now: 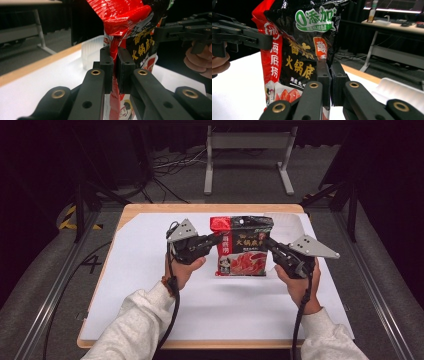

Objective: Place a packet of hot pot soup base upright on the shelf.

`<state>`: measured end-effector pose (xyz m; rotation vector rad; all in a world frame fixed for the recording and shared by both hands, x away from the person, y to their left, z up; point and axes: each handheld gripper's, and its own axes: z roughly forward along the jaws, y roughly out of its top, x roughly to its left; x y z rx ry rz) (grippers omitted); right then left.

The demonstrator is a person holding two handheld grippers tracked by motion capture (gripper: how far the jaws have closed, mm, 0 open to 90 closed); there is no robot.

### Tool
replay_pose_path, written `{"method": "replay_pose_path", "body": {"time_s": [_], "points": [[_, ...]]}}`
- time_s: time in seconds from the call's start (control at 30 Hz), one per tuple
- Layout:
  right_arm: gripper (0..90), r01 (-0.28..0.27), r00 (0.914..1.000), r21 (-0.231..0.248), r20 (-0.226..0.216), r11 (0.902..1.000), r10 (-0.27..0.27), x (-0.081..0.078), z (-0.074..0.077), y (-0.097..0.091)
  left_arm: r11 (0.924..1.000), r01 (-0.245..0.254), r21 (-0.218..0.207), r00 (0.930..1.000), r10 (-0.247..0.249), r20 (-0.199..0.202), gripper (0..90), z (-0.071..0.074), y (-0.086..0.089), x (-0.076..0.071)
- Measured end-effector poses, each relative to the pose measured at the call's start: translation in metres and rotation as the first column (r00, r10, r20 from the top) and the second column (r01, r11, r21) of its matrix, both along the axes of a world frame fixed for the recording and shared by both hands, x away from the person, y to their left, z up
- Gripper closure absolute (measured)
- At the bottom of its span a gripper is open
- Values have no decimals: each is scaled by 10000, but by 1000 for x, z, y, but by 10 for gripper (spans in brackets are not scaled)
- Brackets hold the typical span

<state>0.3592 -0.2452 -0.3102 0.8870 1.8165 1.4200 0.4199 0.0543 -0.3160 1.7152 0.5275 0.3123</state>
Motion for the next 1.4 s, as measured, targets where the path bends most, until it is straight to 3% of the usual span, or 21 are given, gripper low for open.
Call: {"method": "replay_pose_path", "body": {"time_s": [0.17, 0.3, 0.67, 1.03, 1.17, 1.4], "points": [[874, 397, 9985, 61, 382, 9992, -399, 0, 18, -14, 9994, 310, -175, 9992, -305, 253, 849, 18, -19, 9], [875, 683, 9965, -43, 482, 9977, -680, 0, 27, -24, 9985, 501, -226, 9982, -493, 354, 848, 23, -30, 16], [875, 1515, 9866, 141, 592, 9884, -1520, 4, 29, -53, 9952, 967, -130, 9941, -959, 498, 847, 29, -69, 38], [873, 2418, 9689, 346, 463, 9697, -2432, 6, 15, -85, 9869, 1582, -310, 9865, -1566, 483, 847, 14, -115, 71], [873, 2820, 9581, 421, 398, 9585, -2836, 7, 10, -95, 9817, 1869, -370, 9817, -1853, 436, 847, 9, -134, 83], [872, 3299, 9434, 370, 237, 9433, -3309, 8, -1, -104, 9772, 2073, -456, 9781, -2063, 260, 846, -5, -148, 96]]}}
